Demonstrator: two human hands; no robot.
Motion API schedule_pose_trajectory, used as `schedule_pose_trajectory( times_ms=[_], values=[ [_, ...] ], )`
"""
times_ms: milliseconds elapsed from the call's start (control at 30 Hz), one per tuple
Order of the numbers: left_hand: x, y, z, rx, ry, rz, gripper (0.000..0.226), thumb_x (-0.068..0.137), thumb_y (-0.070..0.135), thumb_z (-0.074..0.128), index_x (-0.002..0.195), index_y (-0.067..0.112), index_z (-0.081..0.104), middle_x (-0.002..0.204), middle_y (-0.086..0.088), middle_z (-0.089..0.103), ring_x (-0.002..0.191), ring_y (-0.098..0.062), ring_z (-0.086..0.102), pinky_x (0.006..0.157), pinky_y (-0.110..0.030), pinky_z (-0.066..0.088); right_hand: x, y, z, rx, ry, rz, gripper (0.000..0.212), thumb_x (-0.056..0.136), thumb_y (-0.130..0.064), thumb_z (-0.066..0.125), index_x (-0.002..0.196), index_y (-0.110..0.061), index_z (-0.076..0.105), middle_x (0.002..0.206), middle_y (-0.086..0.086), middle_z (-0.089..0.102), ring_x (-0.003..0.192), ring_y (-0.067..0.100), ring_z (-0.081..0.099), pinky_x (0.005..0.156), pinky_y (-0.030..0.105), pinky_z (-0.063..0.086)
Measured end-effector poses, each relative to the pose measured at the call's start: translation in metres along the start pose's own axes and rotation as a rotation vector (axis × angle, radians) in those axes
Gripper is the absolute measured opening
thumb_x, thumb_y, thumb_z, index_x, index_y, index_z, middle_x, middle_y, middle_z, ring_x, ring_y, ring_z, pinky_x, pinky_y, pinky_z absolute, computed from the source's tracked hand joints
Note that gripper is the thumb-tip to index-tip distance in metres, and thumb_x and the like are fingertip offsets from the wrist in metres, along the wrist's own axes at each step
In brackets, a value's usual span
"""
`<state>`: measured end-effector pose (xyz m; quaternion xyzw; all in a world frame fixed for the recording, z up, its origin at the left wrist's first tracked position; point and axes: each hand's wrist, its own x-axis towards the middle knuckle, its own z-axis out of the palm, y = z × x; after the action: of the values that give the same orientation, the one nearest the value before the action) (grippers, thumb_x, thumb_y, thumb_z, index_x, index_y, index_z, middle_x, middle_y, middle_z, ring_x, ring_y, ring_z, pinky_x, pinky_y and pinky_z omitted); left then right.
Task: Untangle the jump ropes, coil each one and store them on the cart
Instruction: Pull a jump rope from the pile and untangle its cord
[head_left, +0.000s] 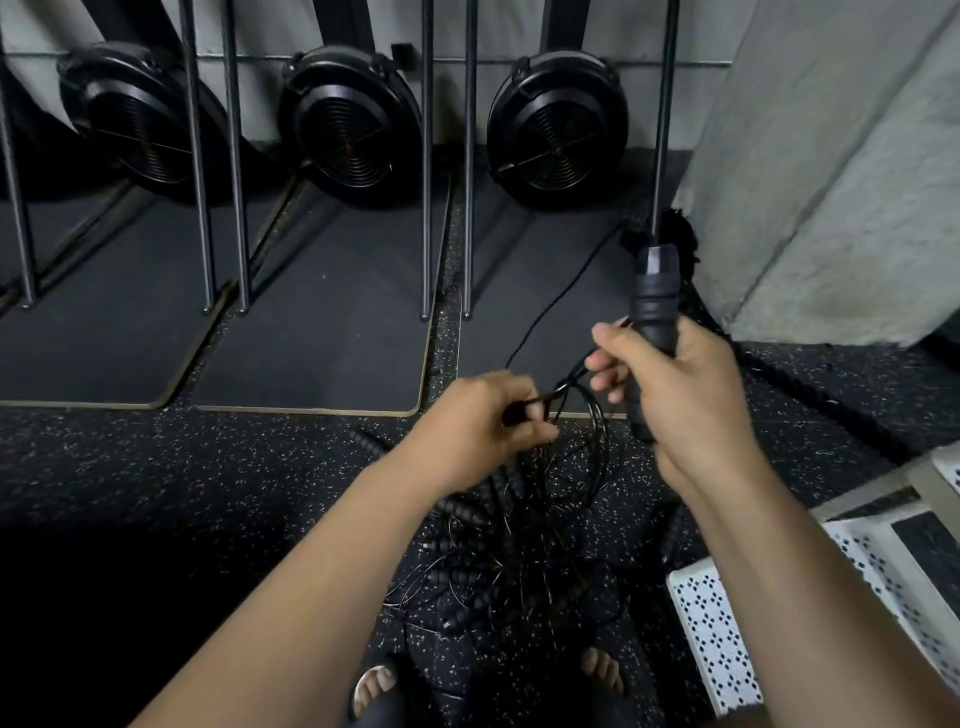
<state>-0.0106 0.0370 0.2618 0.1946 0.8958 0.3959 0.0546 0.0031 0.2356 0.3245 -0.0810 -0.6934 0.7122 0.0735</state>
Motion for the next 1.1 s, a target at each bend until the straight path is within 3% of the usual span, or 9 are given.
schedule_pose_trajectory(
  times_ms=[167,300,400,500,600,733,867,1033,1100],
  values=[
    [0.008,-0.001,-0.017,-0.055,0.206,-0.096,0.02,0.106,0.036,0.065,0.089,0.027,0.071,0.067,0.003,0.065,0.059,-0.008,0.054,0.055,-0.025,0.04,-0.006,-0.014,-0.007,0.067,0.071,-0.106,0.007,0.099,-0.012,0.073,0.093,-0.01,0.07,0.072,0.005,0.074,0.06,0.016,0.066,0.054,0.025,0.05],
    [0.009,0.0,-0.025,-0.569,0.261,-0.296,0.017,0.109,0.02,0.059,0.1,0.017,0.073,0.067,-0.002,0.06,0.062,-0.012,0.064,0.056,-0.021,0.042,-0.009,-0.017,-0.003,0.096,0.072,-0.138,0.009,0.1,-0.011,0.072,0.091,-0.008,0.069,0.071,0.005,0.073,0.06,0.018,0.067,0.054,0.027,0.051],
    [0.006,-0.005,-0.022,-0.838,0.324,-0.464,0.014,0.105,0.005,0.063,0.117,0.013,0.065,0.086,-0.003,0.071,0.072,-0.018,0.075,0.053,-0.022,0.05,-0.006,-0.009,0.004,0.086,0.019,-0.046,0.008,0.099,-0.011,0.072,0.092,-0.01,0.068,0.072,0.005,0.073,0.061,0.018,0.068,0.055,0.027,0.051],
    [0.006,-0.018,-0.013,-0.698,0.395,-0.511,0.024,0.093,0.019,0.079,0.112,0.02,0.065,0.102,-0.005,0.069,0.078,-0.016,0.068,0.06,-0.028,0.052,-0.006,-0.006,0.008,0.056,-0.037,-0.015,0.008,0.098,-0.01,0.074,0.092,-0.01,0.068,0.072,0.007,0.073,0.06,0.019,0.067,0.054,0.025,0.051],
    [0.006,-0.012,-0.014,-0.473,0.49,-0.439,0.026,0.085,0.029,0.084,0.096,0.027,0.061,0.089,0.0,0.066,0.071,-0.015,0.06,0.068,-0.037,0.051,-0.007,-0.008,0.008,0.044,-0.08,0.017,0.009,0.098,-0.011,0.075,0.091,-0.012,0.069,0.073,0.007,0.073,0.061,0.02,0.066,0.055,0.027,0.05],
    [0.003,0.009,-0.01,-0.53,0.349,-0.253,0.018,0.093,0.011,0.071,0.105,0.022,0.063,0.094,-0.002,0.077,0.086,-0.02,0.077,0.086,-0.047,0.061,-0.008,-0.009,0.007,0.085,-0.107,0.056,0.012,0.098,-0.01,0.074,0.088,-0.013,0.068,0.072,0.007,0.071,0.06,0.018,0.064,0.055,0.029,0.048],
    [-0.002,0.022,0.0,-0.563,0.169,-0.101,0.038,0.094,-0.006,0.07,0.121,0.017,0.058,0.109,0.0,0.074,0.1,-0.01,0.073,0.094,-0.031,0.059,-0.008,-0.015,0.007,0.161,-0.149,0.082,0.012,0.098,-0.01,0.072,0.087,-0.013,0.067,0.071,0.006,0.068,0.059,0.018,0.062,0.053,0.027,0.047],
    [-0.002,0.029,0.007,-0.46,0.029,0.003,0.031,0.099,0.002,0.062,0.117,0.027,0.066,0.105,0.014,0.074,0.1,-0.007,0.066,0.097,-0.036,0.052,-0.009,-0.018,0.007,0.203,-0.19,0.103,0.01,0.097,-0.009,0.071,0.089,-0.011,0.066,0.07,0.005,0.066,0.057,0.017,0.059,0.055,0.029,0.046],
    [-0.003,0.03,0.006,-0.42,-0.026,-0.002,0.027,0.1,0.007,0.058,0.116,0.026,0.067,0.102,0.014,0.073,0.099,-0.016,0.066,0.1,-0.045,0.053,-0.009,-0.02,0.006,0.222,-0.182,0.111,0.011,0.098,-0.009,0.071,0.089,-0.012,0.065,0.069,0.004,0.064,0.057,0.016,0.057,0.054,0.028,0.046]
  ],
)
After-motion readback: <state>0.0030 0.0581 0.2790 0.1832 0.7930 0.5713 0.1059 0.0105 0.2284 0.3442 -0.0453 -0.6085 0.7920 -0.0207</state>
